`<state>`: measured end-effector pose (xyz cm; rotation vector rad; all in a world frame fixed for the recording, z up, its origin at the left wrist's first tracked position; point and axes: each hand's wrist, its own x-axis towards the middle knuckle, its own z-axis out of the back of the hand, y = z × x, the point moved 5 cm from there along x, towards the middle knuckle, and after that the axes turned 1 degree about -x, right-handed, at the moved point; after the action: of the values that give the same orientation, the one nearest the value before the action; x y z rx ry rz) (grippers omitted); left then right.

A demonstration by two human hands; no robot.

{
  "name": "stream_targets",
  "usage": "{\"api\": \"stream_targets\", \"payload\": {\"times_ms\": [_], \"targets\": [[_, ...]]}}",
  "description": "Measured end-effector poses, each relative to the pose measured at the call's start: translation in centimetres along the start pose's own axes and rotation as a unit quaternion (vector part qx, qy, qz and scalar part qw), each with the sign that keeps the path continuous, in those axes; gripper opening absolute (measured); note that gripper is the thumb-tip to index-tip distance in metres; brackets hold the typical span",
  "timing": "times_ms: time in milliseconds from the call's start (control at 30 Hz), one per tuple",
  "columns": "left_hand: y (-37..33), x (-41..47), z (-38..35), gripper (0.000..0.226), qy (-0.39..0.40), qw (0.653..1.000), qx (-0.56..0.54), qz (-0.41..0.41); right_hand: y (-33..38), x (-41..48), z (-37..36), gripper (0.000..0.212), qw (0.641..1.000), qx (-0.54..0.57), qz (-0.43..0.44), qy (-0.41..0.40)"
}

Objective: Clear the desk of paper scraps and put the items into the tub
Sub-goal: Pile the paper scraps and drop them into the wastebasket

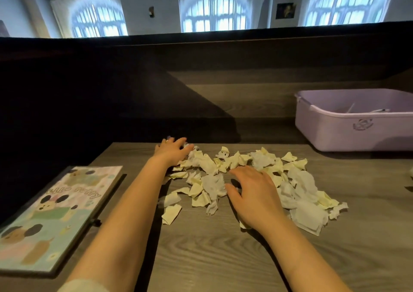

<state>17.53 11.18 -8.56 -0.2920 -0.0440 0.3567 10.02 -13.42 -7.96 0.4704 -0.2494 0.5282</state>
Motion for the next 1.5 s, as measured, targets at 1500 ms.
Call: {"api": "stream_targets", "payload": {"times_ms": [1500], "targets": [[-1.8,-18.8,1.8,0.057,-0.113,0.993,-0.04,-0.016,-1.8,-5.4,7.1,0.056,0.999,-0.031,-0.02,0.027]]}}
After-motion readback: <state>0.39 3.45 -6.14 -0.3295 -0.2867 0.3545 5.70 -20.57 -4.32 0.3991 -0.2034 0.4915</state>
